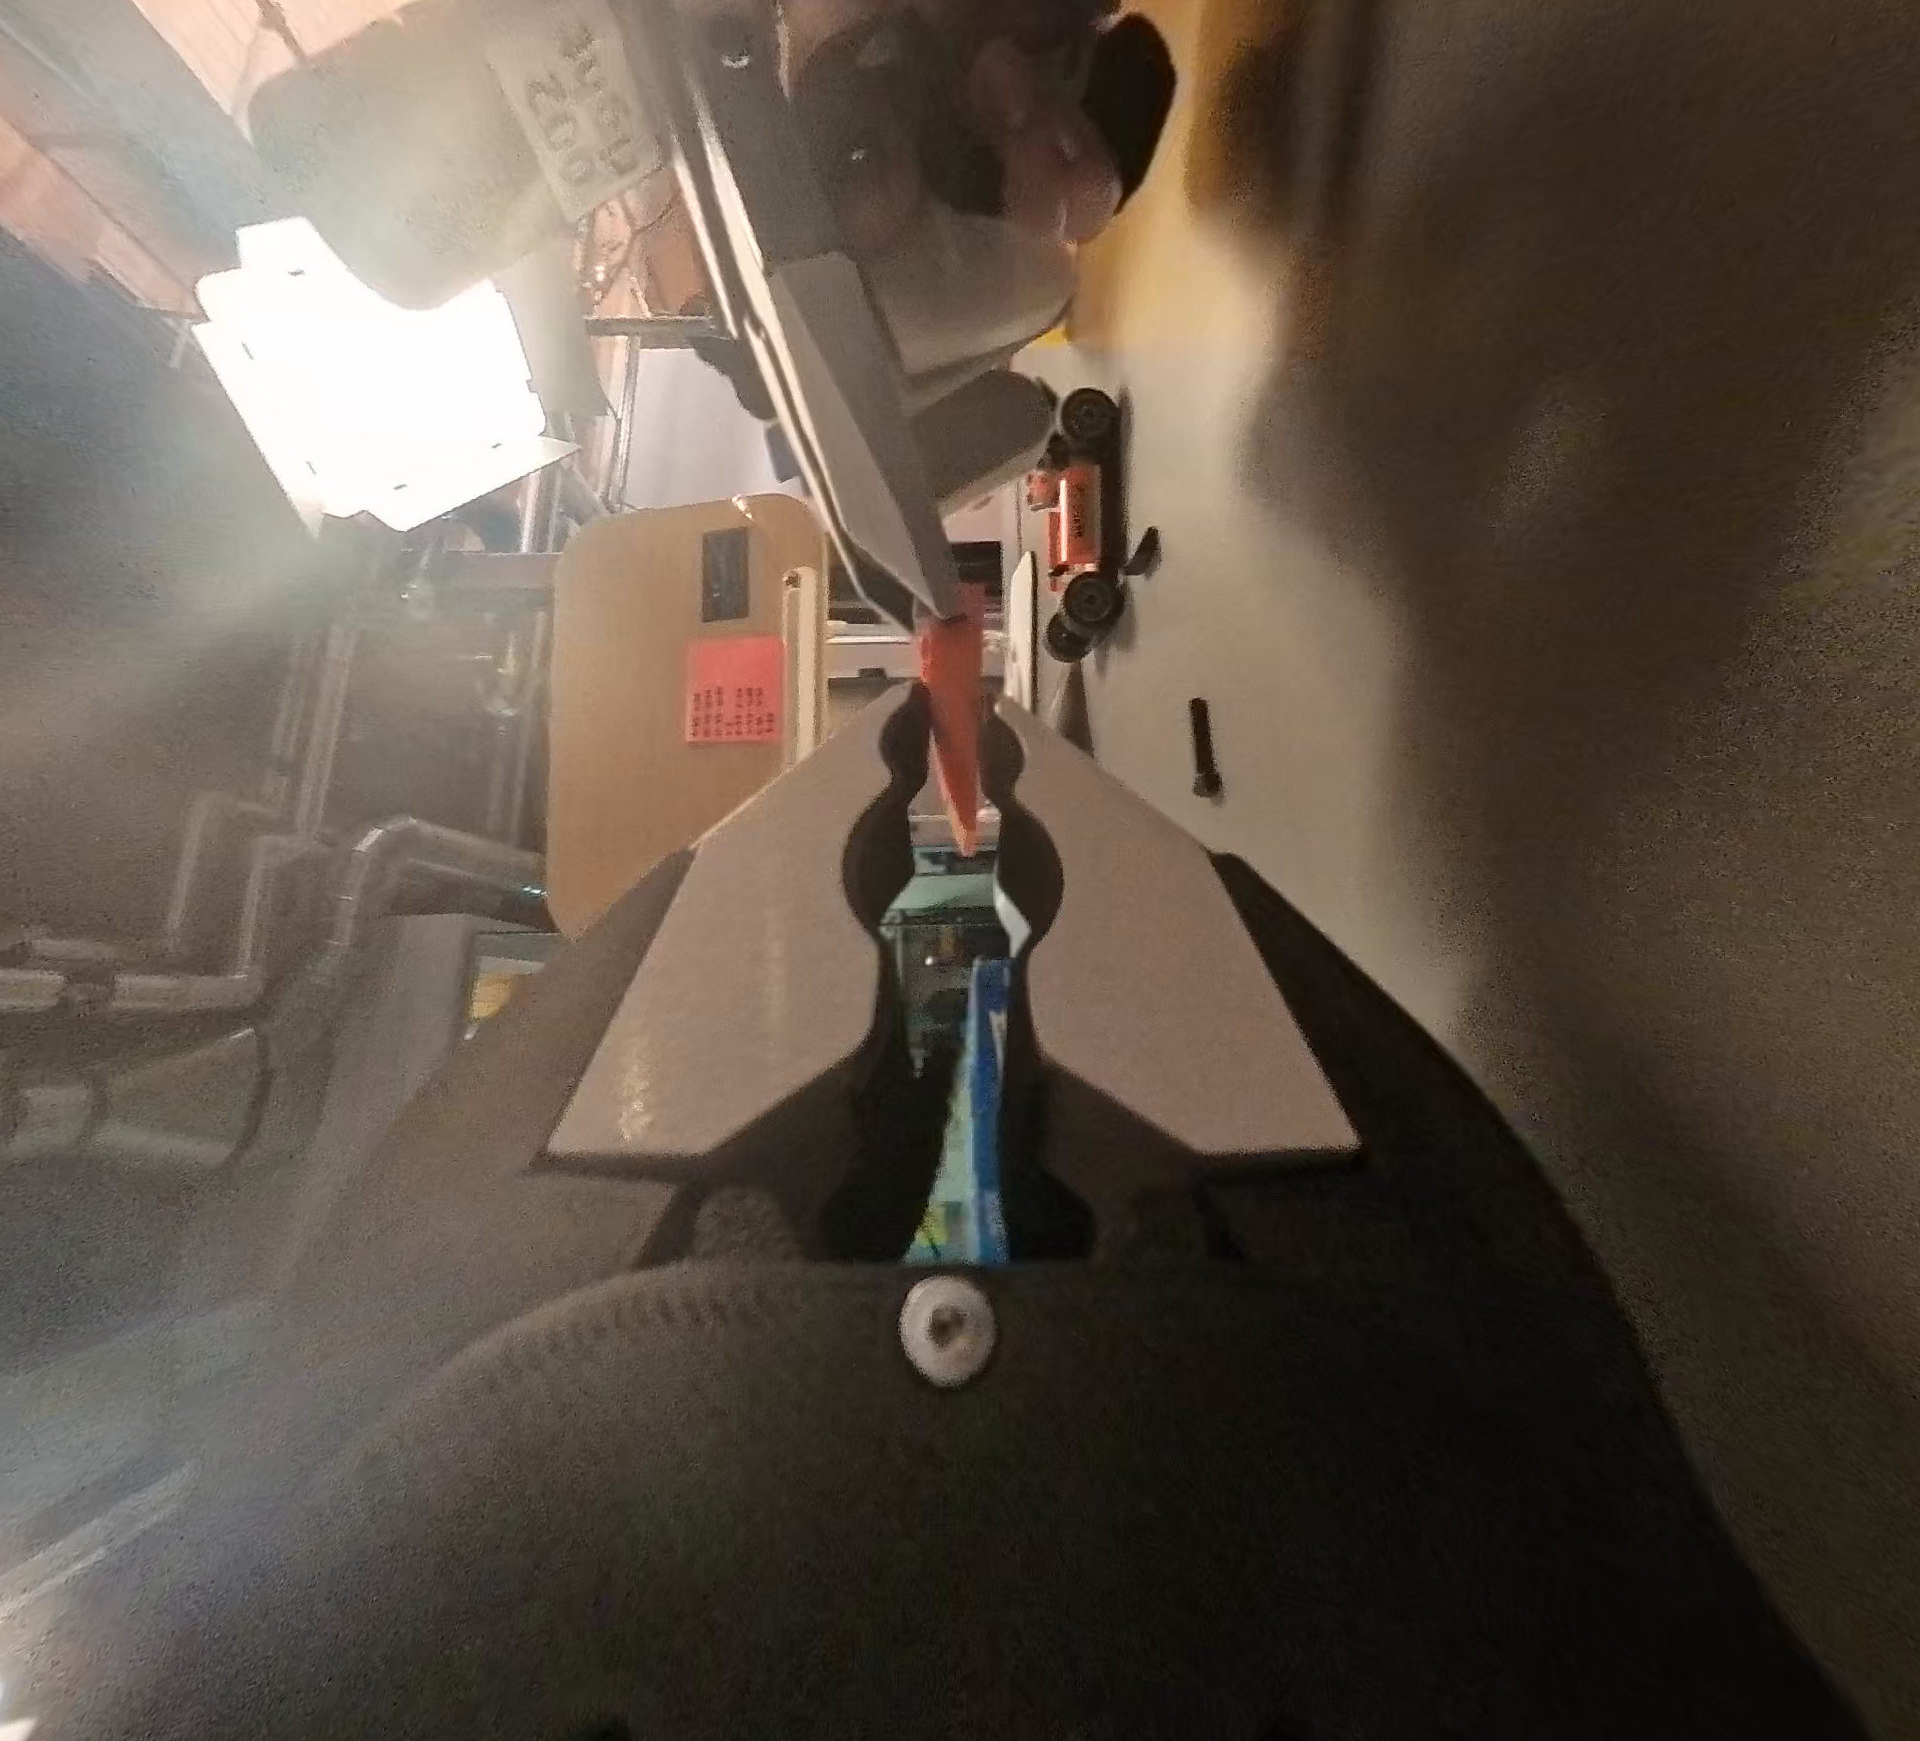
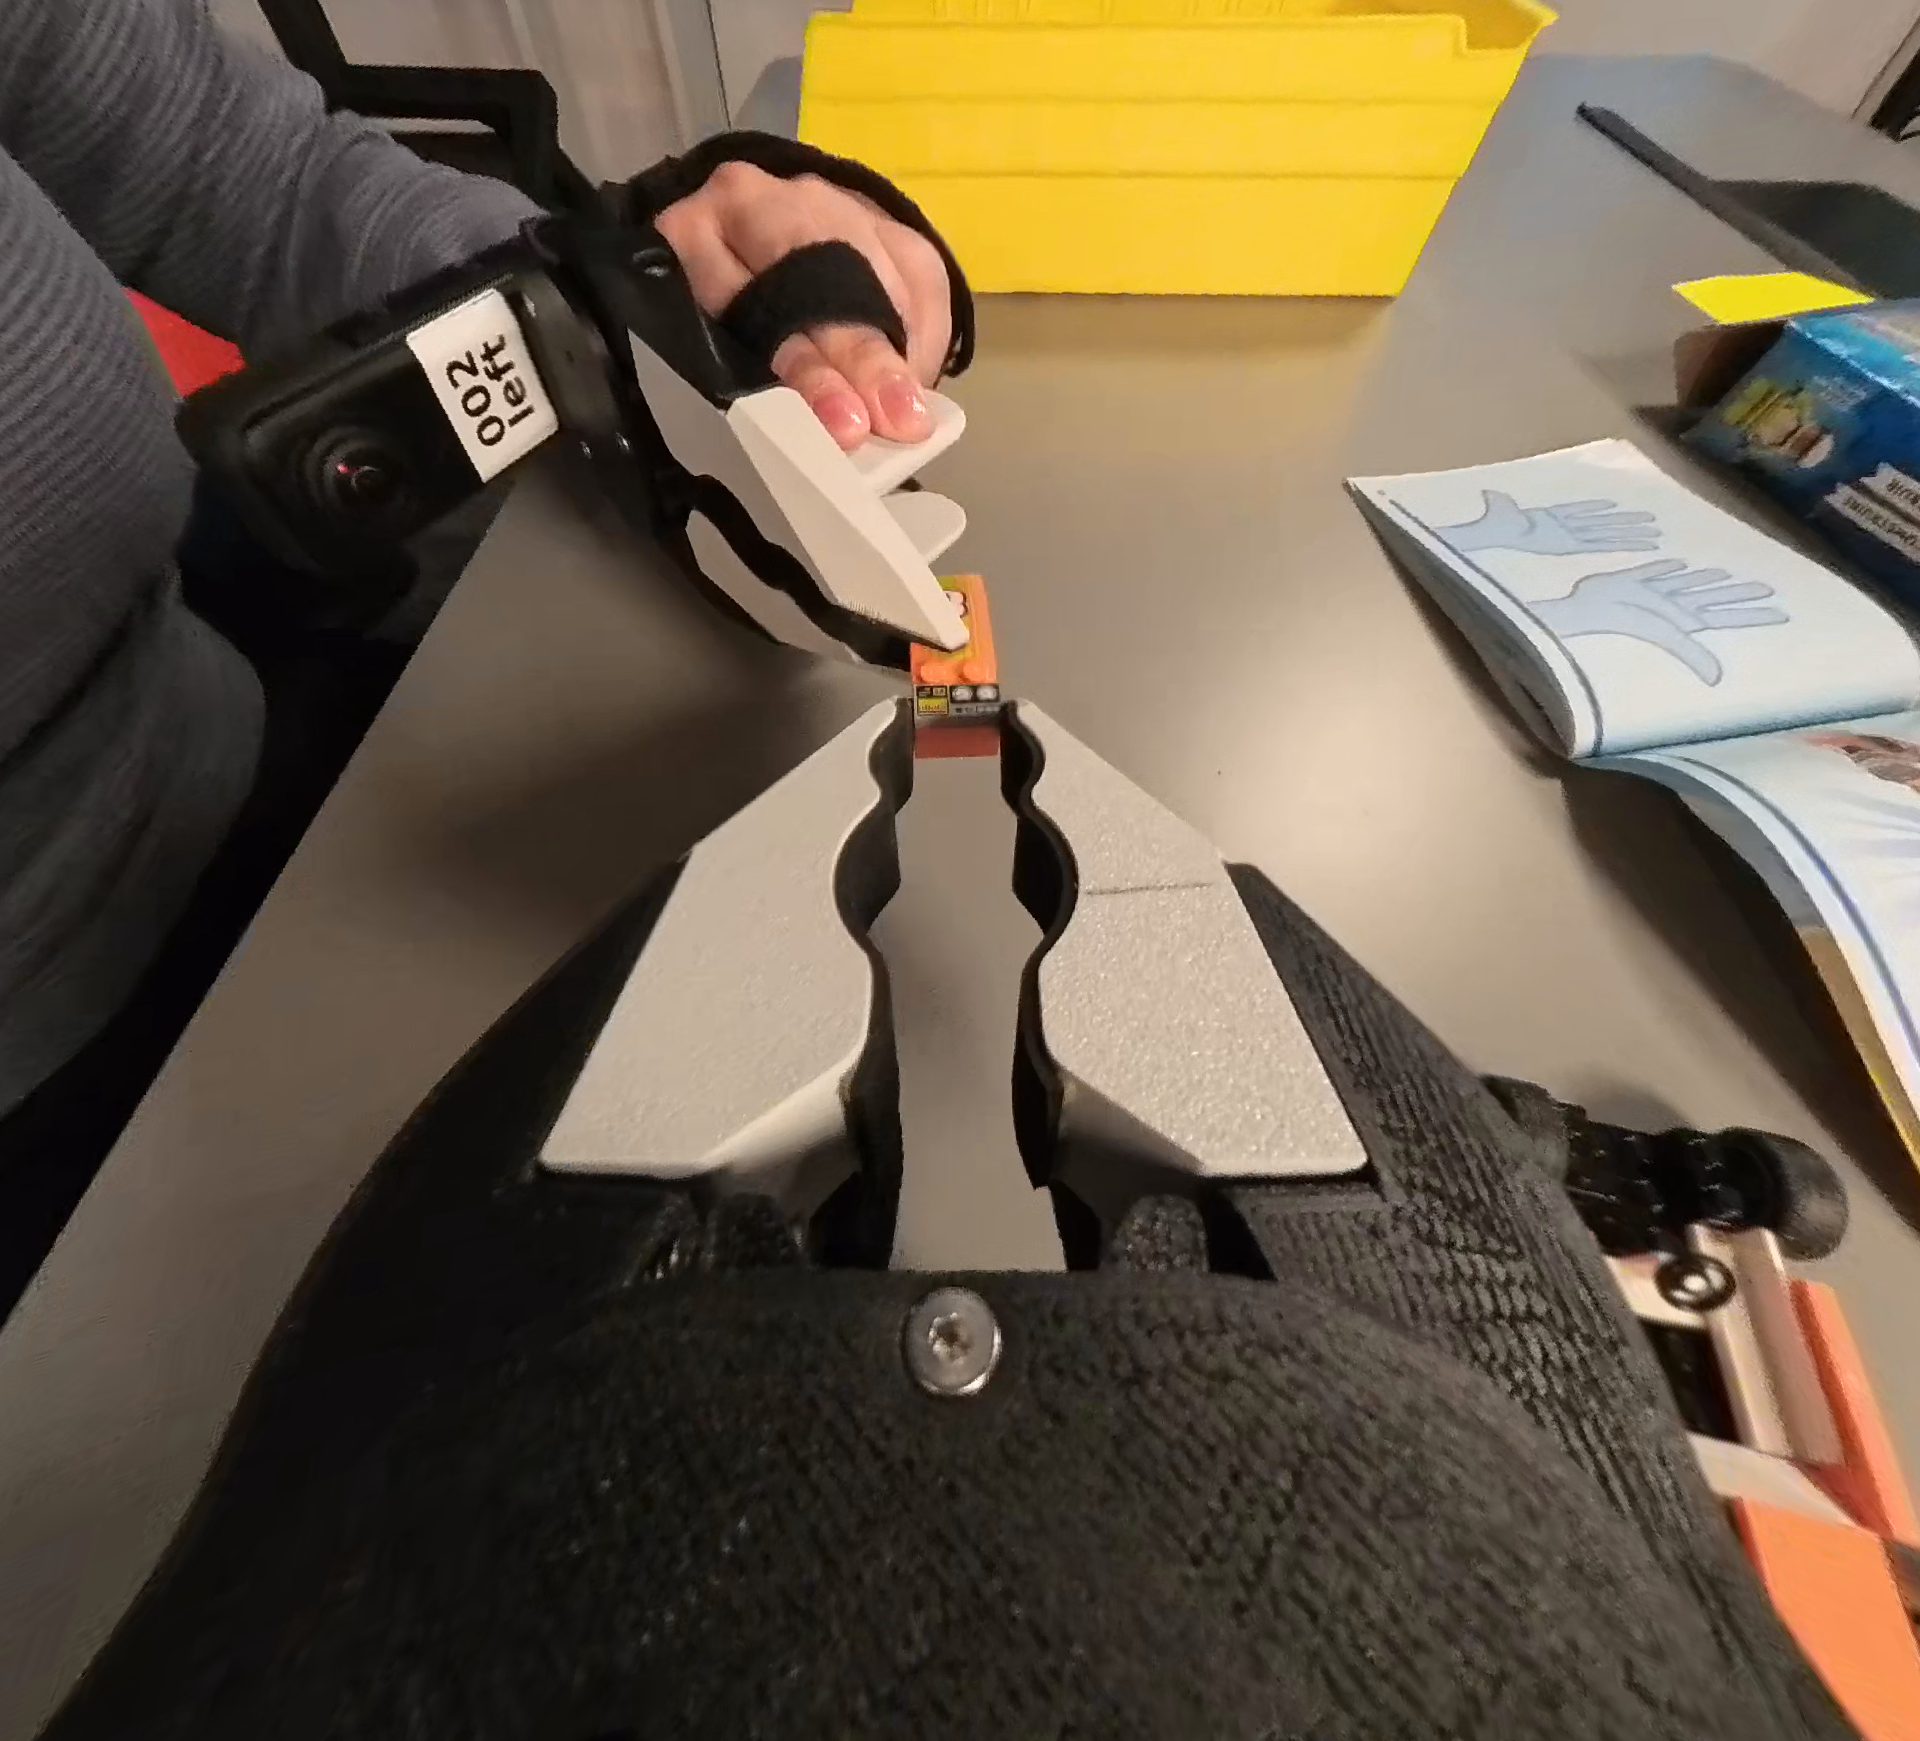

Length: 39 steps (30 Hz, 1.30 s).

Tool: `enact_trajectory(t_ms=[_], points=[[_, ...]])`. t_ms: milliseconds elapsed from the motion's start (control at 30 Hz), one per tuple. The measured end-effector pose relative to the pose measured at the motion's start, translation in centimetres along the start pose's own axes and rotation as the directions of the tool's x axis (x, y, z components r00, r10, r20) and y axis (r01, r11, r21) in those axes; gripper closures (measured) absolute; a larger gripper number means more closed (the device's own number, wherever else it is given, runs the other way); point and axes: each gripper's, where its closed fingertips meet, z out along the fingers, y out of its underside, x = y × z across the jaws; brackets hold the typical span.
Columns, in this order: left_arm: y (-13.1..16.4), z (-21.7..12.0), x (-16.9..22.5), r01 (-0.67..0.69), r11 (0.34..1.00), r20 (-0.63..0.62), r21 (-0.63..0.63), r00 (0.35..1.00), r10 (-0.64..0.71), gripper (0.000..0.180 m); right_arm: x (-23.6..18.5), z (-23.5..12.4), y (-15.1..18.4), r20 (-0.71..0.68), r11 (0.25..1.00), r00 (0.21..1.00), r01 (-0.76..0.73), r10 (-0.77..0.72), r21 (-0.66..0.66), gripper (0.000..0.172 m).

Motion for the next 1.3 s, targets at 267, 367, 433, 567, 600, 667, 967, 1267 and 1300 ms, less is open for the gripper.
enact_trajectory(t_ms=[267, 367, 433, 567, 600, 667, 967, 1267, 1300], points=[[1.8, -0.1, 0.8, 0.138, 0.988, -0.050, -0.063, 0.989, -0.141, 0.173, 1.3, 0.4, -1.4, -0.198, 0.972, 0.955, 0.231, -0.221, 0.031, 0.157], [2.1, -0.2, 2.7, 0.070, 0.994, -0.132, -0.085, 0.988, -0.081, 0.173, 3.0, -3.3, -4.5, -0.355, 0.951, 0.915, 0.263, -0.192, 0.165, 0.158], [3.4, 0.0, 1.8, 0.107, 0.984, -0.079, -0.139, 0.990, -0.119, 0.173, 4.0, -3.8, -2.9, -0.367, 0.972, 0.918, 0.207, -0.152, 0.115, 0.157], [6.6, 0.3, 0.9, 0.145, 0.952, 0.001, -0.271, 0.989, -0.150, 0.173, 5.2, -2.4, 0.6, -0.348, 0.995, 0.932, 0.088, -0.101, -0.052, 0.158], [7.1, 0.2, 0.8, 0.170, 0.941, 0.007, -0.294, 0.984, -0.176, 0.173, 5.0, -2.1, 1.3, -0.334, 0.992, 0.936, 0.081, -0.108, -0.093, 0.157], [7.9, 0.1, 0.9, 0.211, 0.921, 0.011, -0.327, 0.975, -0.220, 0.172, 4.4, -1.4, 2.7, -0.288, 0.985, 0.952, 0.057, -0.103, -0.164, 0.157], [12.7, -5.3, -7.2, 0.375, 0.771, 0.331, -0.515, 0.916, -0.224, 0.173, 4.1, -0.8, 4.1, -0.244, 0.977, 0.968, 0.002, -0.056, -0.215, 0.157], [25.4, -24.2, -9.8, 0.747, -0.026, 0.681, -0.665, 0.591, -0.433, 0.173, 4.1, -0.4, 4.7, -0.247, 0.965, 0.966, 0.011, -0.078, -0.261, 0.157], [26.2, -25.8, -7.7, 0.713, -0.158, 0.687, -0.683, 0.553, -0.472, 0.173, 4.0, -0.4, 4.7, -0.247, 0.964, 0.966, 0.013, -0.081, -0.264, 0.157]])
